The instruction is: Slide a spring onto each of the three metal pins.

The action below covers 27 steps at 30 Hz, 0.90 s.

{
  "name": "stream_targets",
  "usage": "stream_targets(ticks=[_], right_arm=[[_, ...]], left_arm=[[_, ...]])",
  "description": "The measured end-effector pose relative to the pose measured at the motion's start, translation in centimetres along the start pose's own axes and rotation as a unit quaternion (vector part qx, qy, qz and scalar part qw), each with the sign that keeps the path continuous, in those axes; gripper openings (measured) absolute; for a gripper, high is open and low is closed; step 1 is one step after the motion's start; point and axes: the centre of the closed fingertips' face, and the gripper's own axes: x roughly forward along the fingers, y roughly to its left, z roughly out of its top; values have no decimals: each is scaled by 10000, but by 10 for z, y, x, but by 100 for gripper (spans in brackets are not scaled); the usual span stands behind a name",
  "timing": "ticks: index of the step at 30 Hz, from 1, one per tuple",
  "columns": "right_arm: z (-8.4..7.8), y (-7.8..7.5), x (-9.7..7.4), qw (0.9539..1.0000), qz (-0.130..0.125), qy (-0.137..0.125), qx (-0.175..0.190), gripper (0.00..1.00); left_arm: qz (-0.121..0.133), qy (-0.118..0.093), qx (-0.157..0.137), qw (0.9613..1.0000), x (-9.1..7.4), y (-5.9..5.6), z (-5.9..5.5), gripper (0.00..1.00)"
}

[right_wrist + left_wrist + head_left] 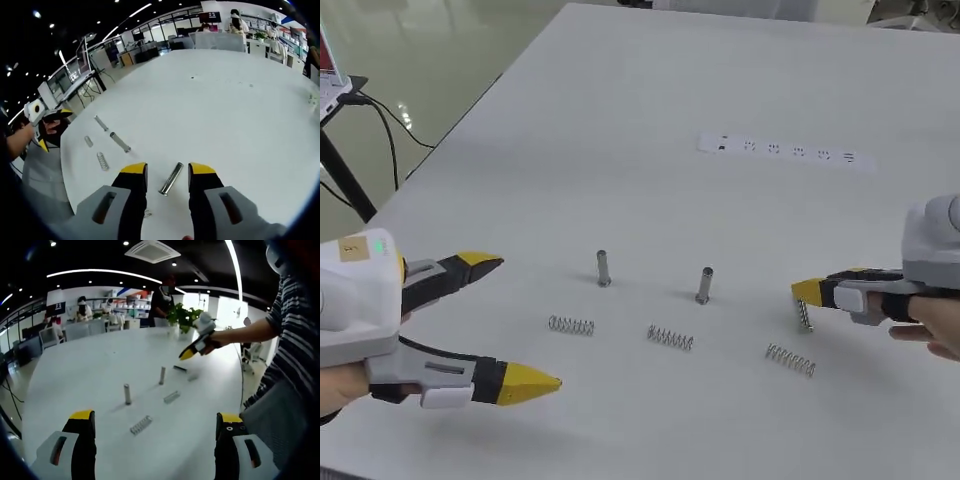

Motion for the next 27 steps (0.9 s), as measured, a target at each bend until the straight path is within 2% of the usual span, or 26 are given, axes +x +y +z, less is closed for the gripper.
stream_targets(ticks=[6,10,16,20,27], right_arm=[[-6,-3,11,9997,-97,228,-37,26],[-10,-6,18,9991,-141,362,146,21],[-19,-12,26,9977,-304,598,125,17],[-21,-14,28,9972,-306,625,277,14],[-22,-14,31,9968,-380,678,178,11]], left_arm=[[4,-1,-22,10000,1,1,-1,98],[-12,26,-25,10000,0,0,-3,98],[15,51,-45,10000,-1,1,-5,98],[38,72,-57,10000,-2,2,-7,98],[46,79,-83,9999,-3,2,-10,97]])
